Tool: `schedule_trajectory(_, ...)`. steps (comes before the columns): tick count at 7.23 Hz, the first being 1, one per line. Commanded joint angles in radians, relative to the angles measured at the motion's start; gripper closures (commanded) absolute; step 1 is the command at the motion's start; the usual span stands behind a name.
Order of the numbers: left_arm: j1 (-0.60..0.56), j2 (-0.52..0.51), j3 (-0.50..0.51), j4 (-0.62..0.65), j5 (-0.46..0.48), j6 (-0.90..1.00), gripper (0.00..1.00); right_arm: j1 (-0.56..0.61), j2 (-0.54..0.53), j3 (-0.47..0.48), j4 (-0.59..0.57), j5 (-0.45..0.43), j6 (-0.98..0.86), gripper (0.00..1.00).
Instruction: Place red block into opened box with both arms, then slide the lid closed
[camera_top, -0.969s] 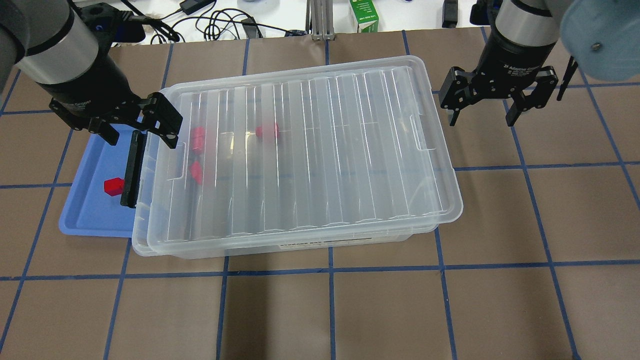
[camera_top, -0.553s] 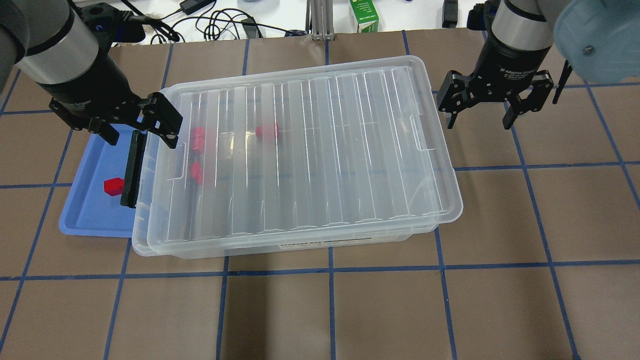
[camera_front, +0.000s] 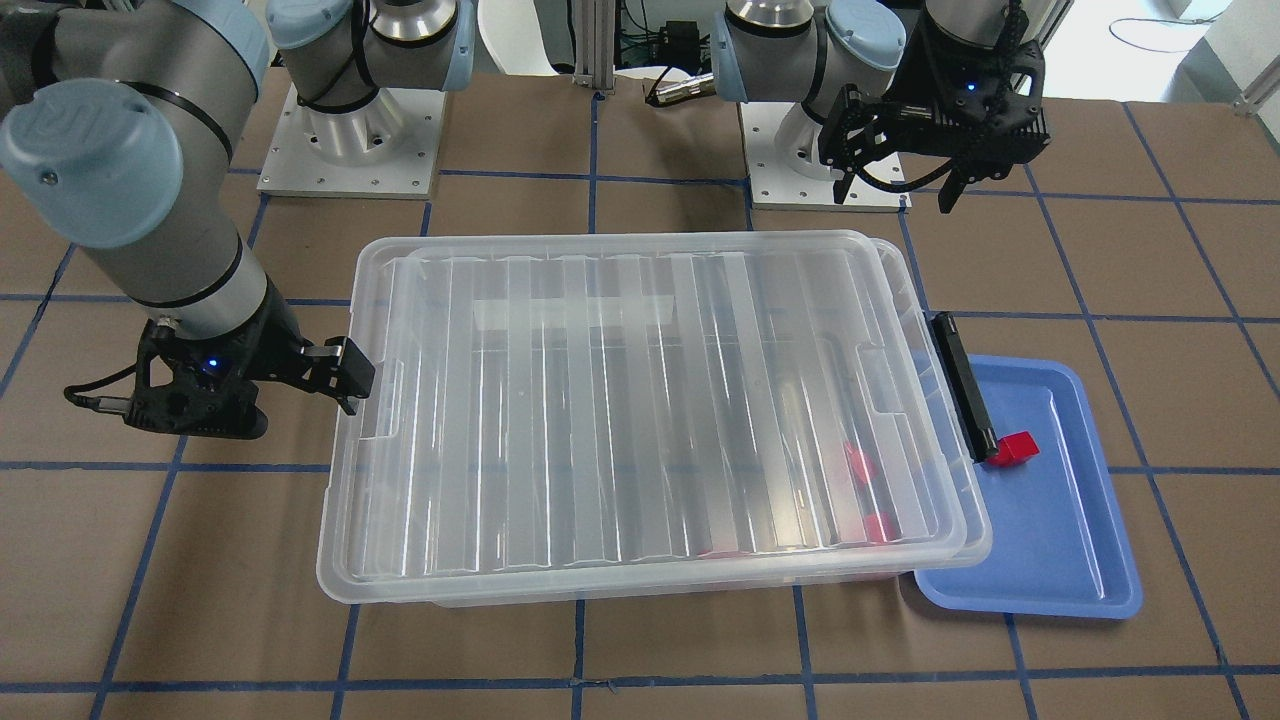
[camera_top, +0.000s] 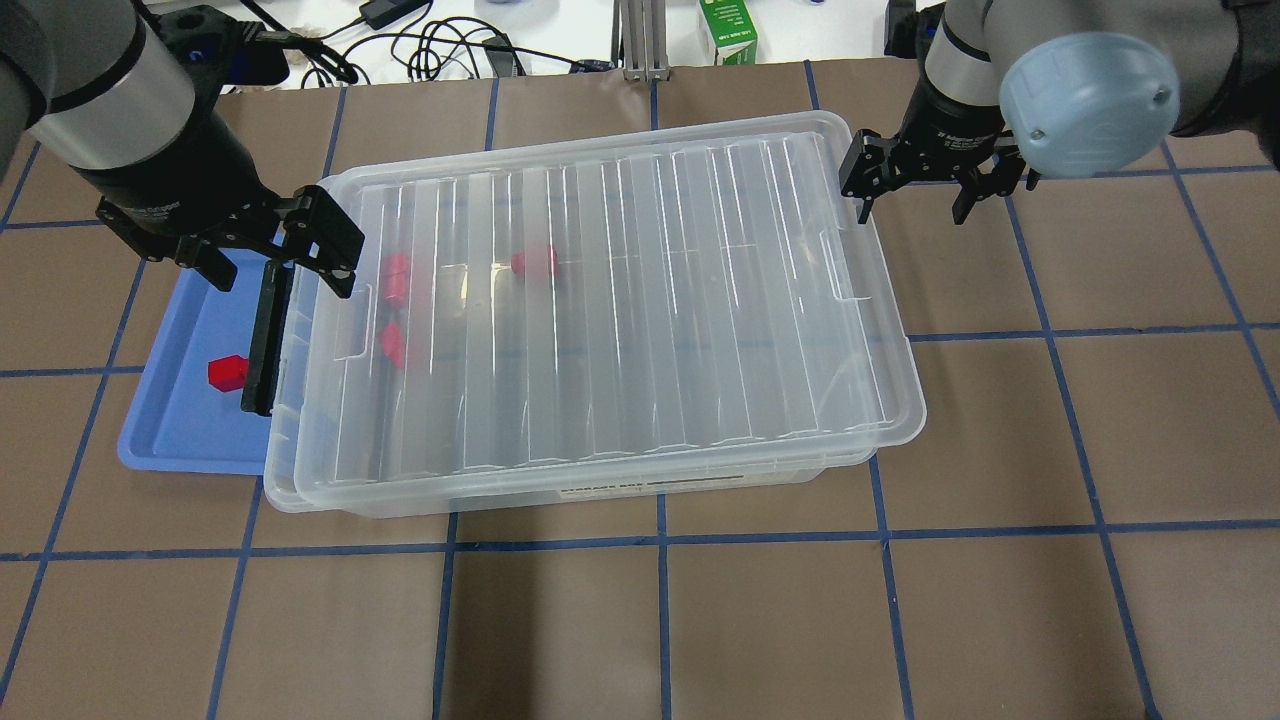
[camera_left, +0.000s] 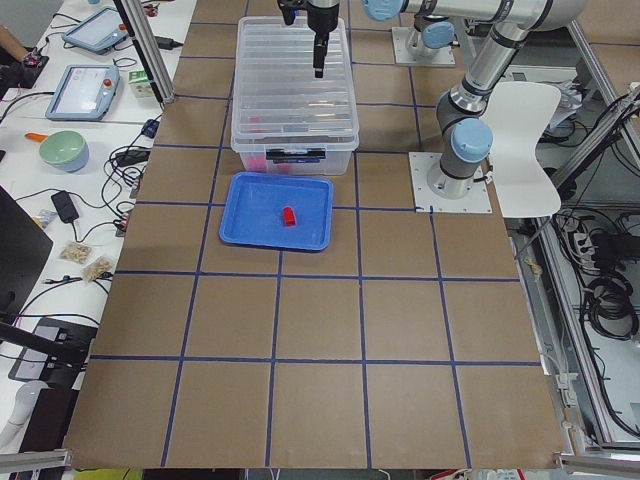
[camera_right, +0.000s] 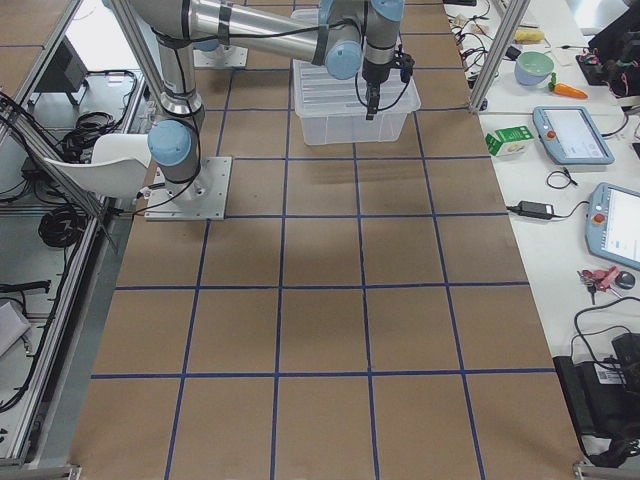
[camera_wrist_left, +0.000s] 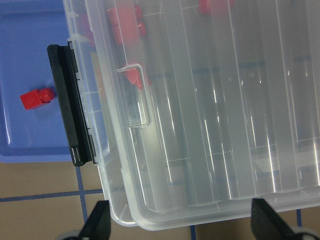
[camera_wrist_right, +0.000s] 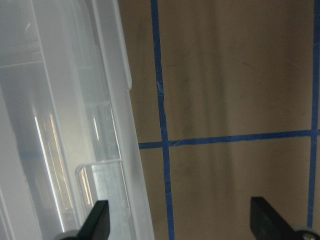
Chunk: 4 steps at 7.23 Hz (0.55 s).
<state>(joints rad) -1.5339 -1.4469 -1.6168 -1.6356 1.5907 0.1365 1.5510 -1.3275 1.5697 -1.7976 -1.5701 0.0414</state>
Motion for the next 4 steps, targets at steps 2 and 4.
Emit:
schedule_trajectory(2,0.000,0.000,0.000,-0.001,0.000,0.000,0.00,0.009,0.030,0.016,-0.008,0.015,-0.040,0.00)
schedule_trajectory(4,0.000,0.000,0.000,-0.001,0.000,0.000,0.00,0.003,0.025,0.050,-0.008,0.012,-0.046,0.00)
